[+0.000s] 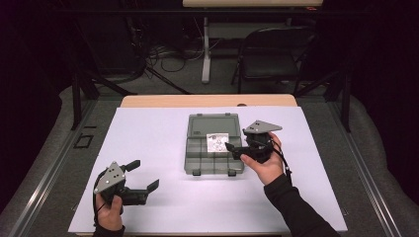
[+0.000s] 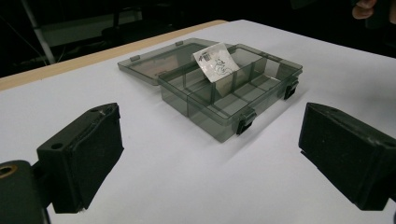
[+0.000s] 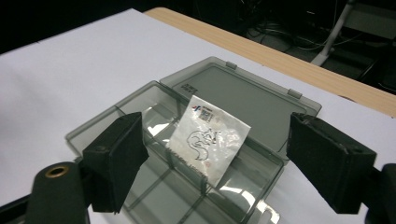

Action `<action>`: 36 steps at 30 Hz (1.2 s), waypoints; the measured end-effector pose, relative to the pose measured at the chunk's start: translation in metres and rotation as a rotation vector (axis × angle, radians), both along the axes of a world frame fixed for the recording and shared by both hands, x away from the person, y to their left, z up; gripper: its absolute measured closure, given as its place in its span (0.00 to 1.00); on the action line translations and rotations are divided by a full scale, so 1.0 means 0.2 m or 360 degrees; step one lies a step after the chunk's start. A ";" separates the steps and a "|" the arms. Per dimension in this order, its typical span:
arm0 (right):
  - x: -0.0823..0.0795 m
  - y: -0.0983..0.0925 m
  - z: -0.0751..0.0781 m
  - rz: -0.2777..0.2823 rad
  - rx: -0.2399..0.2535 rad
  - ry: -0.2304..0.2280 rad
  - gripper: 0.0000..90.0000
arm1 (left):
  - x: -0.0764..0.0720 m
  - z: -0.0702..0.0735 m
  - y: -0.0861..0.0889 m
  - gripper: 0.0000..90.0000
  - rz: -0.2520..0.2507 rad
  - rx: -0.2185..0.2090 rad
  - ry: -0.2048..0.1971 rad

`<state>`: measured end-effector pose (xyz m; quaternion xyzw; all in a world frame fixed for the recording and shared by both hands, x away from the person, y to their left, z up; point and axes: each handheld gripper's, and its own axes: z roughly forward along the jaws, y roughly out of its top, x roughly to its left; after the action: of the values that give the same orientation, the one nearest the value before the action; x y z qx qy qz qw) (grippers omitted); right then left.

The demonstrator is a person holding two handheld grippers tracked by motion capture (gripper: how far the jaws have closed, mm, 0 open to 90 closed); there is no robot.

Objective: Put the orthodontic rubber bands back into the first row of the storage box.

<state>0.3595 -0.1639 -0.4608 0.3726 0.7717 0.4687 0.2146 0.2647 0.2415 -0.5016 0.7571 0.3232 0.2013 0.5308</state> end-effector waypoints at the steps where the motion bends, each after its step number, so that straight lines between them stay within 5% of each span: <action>1: -0.02 -0.01 0.00 -0.0006 0.0004 0.0000 0.18 | 0.00 0.00 0.00 0.07 0.0001 0.0001 -0.0001; 17: -0.32 -0.10 -0.02 0.0120 0.0050 -0.0100 0.00 | -0.01 0.00 0.00 0.07 -0.0005 0.0005 -0.0010; 36: -0.58 -0.26 -0.14 0.0009 0.0008 -0.0111 0.00 | -0.01 0.01 0.00 0.07 -0.0006 0.0005 -0.0013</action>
<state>0.2439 -0.2152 -0.4886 0.3545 0.7635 0.4839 0.2393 0.2626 0.2424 -0.5004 0.7577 0.3193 0.2041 0.5312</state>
